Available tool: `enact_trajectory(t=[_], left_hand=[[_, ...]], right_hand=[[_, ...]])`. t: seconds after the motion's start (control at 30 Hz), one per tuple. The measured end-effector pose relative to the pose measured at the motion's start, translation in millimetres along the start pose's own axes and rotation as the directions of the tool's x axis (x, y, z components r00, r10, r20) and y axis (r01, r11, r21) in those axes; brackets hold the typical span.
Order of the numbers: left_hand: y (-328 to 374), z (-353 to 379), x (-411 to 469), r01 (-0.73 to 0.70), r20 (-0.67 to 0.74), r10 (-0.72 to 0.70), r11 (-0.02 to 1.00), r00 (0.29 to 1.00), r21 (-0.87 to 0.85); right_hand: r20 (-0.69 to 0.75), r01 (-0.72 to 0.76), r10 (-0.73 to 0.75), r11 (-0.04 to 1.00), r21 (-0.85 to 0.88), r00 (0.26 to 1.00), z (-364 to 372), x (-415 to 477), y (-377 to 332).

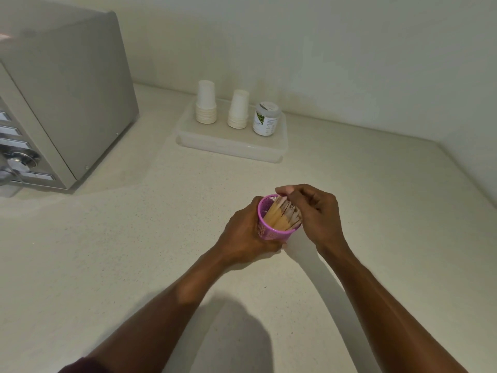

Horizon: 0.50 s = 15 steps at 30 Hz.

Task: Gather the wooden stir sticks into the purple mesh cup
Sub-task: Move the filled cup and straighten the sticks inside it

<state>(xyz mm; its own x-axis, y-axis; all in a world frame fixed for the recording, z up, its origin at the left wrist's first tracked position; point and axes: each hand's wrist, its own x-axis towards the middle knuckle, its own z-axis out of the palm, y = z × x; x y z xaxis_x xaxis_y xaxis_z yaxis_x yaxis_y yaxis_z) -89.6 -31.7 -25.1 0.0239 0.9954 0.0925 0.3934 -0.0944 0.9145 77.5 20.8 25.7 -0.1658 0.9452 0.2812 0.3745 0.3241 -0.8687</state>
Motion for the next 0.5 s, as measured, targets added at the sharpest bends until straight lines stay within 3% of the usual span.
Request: enact_trajectory(t=[0.07, 0.13, 0.2, 0.3, 0.5], left_hand=[[1, -6, 2, -0.015, 0.035, 0.015, 1.000, 0.999, 0.006], [1, -12, 5, -0.022, 0.077, 0.021, 1.000, 0.997, 0.016], [0, -20, 10, -0.030, 0.117, 0.027, 0.999, 0.993, 0.020], [-2, -28, 16, -0.038, 0.174, 0.036, 0.999, 0.984, 0.013], [-10, -25, 22, -0.047, 0.209, 0.038, 0.998, 0.977, 0.037]], right_hand=[[0.031, 0.004, -0.007, 0.996, 0.094, 0.999, -6, -3, -4], [0.076, 0.114, -0.110, 0.992, -0.049, 0.991, -14, -7, -5], [0.227, 0.300, -0.246, 0.920, -0.250, 0.942, -18, -16, -2], [0.443, 0.451, -0.281, 0.824, -0.344, 0.851, -12, -30, 10], [0.324, 0.427, -0.340, 0.869, -0.251, 0.883, -11, -37, 13]])
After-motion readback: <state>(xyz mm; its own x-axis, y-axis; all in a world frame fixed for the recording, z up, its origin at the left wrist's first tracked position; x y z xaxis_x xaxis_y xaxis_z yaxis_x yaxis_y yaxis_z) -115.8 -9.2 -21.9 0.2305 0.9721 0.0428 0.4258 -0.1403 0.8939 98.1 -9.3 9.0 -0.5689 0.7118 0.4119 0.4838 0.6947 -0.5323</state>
